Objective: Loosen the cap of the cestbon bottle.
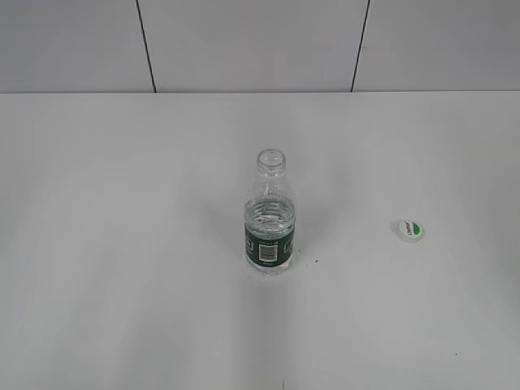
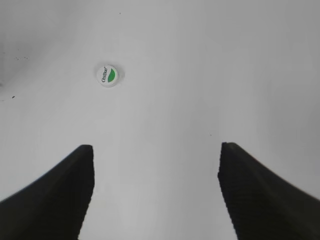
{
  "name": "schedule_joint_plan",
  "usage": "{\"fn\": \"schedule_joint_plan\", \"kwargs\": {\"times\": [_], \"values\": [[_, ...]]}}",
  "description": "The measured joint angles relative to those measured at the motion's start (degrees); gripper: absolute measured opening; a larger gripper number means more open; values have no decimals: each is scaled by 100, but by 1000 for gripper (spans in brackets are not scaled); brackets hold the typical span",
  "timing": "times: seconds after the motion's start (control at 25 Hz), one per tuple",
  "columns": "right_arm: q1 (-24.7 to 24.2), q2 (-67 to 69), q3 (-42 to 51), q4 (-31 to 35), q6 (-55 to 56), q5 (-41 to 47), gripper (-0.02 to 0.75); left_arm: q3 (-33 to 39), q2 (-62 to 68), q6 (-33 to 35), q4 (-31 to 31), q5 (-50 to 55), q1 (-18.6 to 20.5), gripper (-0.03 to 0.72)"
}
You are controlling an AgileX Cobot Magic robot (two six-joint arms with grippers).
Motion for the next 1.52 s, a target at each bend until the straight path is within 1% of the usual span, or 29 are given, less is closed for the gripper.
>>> {"fn": "schedule_joint_plan", "kwargs": {"times": [0.2, 0.36, 0.56, 0.84, 1.12, 1.52], "values": [[0, -1618, 920, 0, -6, -253, 592, 0, 0, 0, -3, 4, 0, 470], [0, -2720, 1431, -11, -30, -255, 592, 0, 0, 0, -7, 7, 0, 467], [0, -4072, 1877, -15, -38, -125, 592, 0, 0, 0, -7, 11, 0, 468], [0, -5662, 2064, -9, -38, 166, 592, 0, 0, 0, -7, 14, 0, 468], [0, -5860, 2149, 7, -40, 839, 592, 0, 0, 0, -7, 14, 0, 446], [0, -5860, 2185, 13, -45, 909, 592, 0, -6, 0, -7, 14, 0, 433]]}}
